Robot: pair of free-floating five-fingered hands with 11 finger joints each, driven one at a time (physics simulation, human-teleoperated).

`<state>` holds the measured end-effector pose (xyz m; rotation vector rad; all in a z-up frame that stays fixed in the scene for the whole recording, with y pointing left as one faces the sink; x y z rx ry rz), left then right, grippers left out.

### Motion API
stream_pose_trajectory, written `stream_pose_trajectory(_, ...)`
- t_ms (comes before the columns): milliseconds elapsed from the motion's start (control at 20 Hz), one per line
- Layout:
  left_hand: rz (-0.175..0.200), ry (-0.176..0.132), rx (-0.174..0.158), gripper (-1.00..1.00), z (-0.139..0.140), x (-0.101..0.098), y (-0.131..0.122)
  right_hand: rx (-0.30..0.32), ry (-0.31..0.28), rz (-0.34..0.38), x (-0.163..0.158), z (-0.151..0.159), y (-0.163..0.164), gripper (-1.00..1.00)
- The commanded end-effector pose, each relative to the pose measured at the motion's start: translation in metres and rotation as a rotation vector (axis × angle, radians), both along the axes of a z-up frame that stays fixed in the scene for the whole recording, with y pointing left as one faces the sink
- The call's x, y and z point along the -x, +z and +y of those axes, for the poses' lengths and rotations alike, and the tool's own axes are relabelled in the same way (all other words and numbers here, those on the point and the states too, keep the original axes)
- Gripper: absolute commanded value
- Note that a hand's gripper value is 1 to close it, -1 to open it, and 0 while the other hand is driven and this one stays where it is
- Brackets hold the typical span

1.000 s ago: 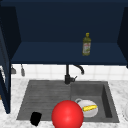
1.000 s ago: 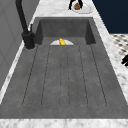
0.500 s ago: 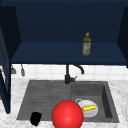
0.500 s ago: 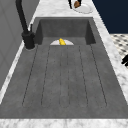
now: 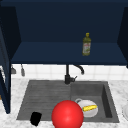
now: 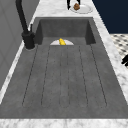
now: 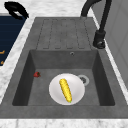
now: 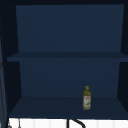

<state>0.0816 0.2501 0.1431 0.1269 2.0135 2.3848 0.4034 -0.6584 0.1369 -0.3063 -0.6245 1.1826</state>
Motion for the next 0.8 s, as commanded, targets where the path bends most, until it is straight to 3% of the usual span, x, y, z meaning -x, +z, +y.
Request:
stream_pose_trajectory(0,0.0,0.0,0.0,0.0,0.0,0.0,0.0,0.012,-0.02,-0.052,0.0,0.0,-0.005,-1.0)
stream_pose_trajectory(350,0.0,0.0,0.0,0.0,0.0,0.0,0.0,0.0,-0.07,-0.142,0.016,-0.004,0.004,-1.0)
stream_pose_trajectory(500,0.0,0.0,0.0,0.0,0.0,0.0,0.0,0.001,-0.08,-0.114,0.048,-0.006,0.004,-1.0)
stream_pose_trajectory(750,0.0,0.0,0.0,0.0,0.0,0.0,0.0,0.052,-0.086,-0.153,0.08,-0.009,0.016,-1.0)
